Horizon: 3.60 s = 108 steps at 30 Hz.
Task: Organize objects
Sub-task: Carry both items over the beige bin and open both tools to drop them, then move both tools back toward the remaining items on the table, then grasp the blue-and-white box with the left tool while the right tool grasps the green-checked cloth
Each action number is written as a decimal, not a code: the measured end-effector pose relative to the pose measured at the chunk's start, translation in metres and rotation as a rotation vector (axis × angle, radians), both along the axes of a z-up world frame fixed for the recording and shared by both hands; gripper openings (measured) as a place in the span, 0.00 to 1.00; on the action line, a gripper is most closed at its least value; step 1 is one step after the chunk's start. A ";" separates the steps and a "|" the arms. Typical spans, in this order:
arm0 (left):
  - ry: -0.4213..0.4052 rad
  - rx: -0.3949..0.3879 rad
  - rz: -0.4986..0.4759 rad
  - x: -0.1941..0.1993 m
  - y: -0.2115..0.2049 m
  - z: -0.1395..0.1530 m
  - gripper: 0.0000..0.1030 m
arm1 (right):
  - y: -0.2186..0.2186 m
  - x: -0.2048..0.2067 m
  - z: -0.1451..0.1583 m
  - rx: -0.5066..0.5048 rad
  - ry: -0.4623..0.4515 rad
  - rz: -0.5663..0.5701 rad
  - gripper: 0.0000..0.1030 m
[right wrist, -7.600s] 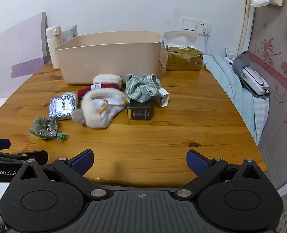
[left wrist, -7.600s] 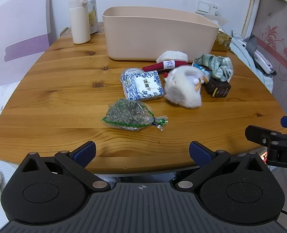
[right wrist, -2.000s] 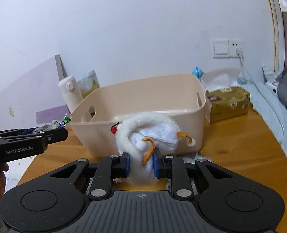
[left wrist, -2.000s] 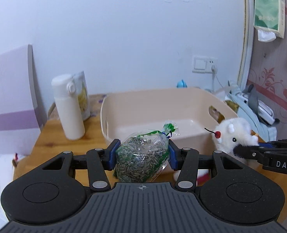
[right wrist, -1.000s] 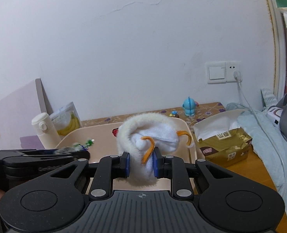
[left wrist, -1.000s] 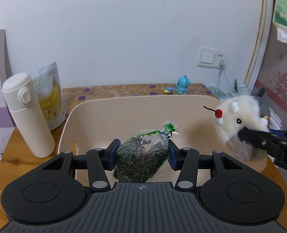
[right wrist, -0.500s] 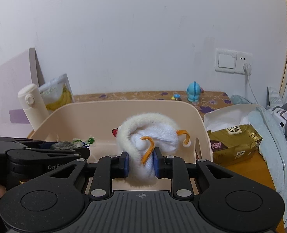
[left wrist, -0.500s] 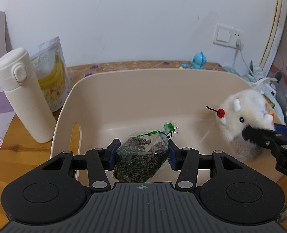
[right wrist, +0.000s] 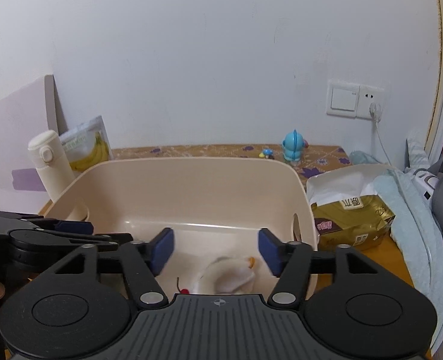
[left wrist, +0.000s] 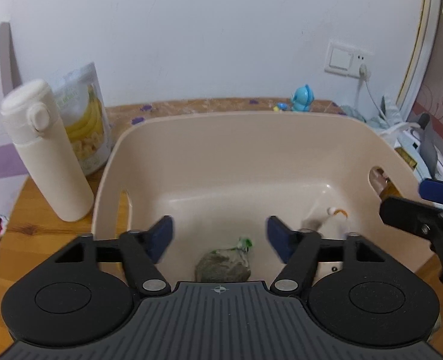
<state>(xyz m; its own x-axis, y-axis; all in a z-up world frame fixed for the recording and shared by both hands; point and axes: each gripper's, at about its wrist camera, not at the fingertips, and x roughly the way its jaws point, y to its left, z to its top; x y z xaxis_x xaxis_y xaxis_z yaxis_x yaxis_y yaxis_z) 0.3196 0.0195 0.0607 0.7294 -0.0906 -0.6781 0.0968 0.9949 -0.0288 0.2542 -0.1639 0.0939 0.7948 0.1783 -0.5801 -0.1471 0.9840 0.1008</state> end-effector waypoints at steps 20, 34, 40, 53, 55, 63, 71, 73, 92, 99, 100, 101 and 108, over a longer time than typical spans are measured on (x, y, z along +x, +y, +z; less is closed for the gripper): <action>-0.103 0.030 0.000 -0.064 0.002 0.040 0.83 | -0.019 -0.060 0.020 0.029 -0.046 -0.004 1.00; -0.103 0.063 -0.013 -0.105 0.004 0.021 0.84 | -0.023 -0.089 0.013 -0.010 -0.008 0.002 1.00; -0.092 0.048 -0.028 -0.120 0.008 0.017 0.84 | -0.023 -0.096 0.004 -0.025 0.017 0.001 1.00; -0.023 0.042 -0.081 -0.149 0.007 -0.008 0.84 | -0.026 -0.113 -0.025 -0.041 0.098 -0.006 1.00; -0.015 0.036 -0.086 -0.153 0.008 -0.011 0.84 | -0.028 -0.114 -0.030 -0.041 0.110 -0.012 1.00; 0.042 0.024 -0.106 -0.165 0.009 -0.025 0.84 | -0.033 -0.122 -0.048 -0.023 0.148 -0.047 1.00; 0.115 -0.023 -0.101 -0.176 0.003 -0.040 0.84 | -0.032 -0.127 -0.062 -0.021 0.181 -0.050 1.00; 0.142 -0.054 -0.098 -0.177 0.001 -0.044 0.84 | -0.032 -0.128 -0.064 -0.019 0.185 -0.048 1.00; 0.263 -0.196 -0.014 -0.155 -0.004 -0.065 0.83 | -0.030 -0.119 -0.079 -0.015 0.207 -0.044 1.00; 0.250 -0.187 0.001 -0.148 -0.008 -0.065 0.77 | -0.034 -0.111 -0.084 0.005 0.206 -0.059 1.00; 0.245 -0.180 0.001 -0.147 -0.008 -0.065 0.73 | -0.034 -0.110 -0.084 0.008 0.203 -0.061 1.00; 0.241 -0.170 0.002 -0.146 -0.009 -0.065 0.71 | -0.035 -0.109 -0.085 0.014 0.200 -0.062 1.00; 0.228 -0.173 0.009 -0.142 -0.005 -0.065 0.56 | -0.036 -0.101 -0.087 0.061 0.178 -0.055 0.88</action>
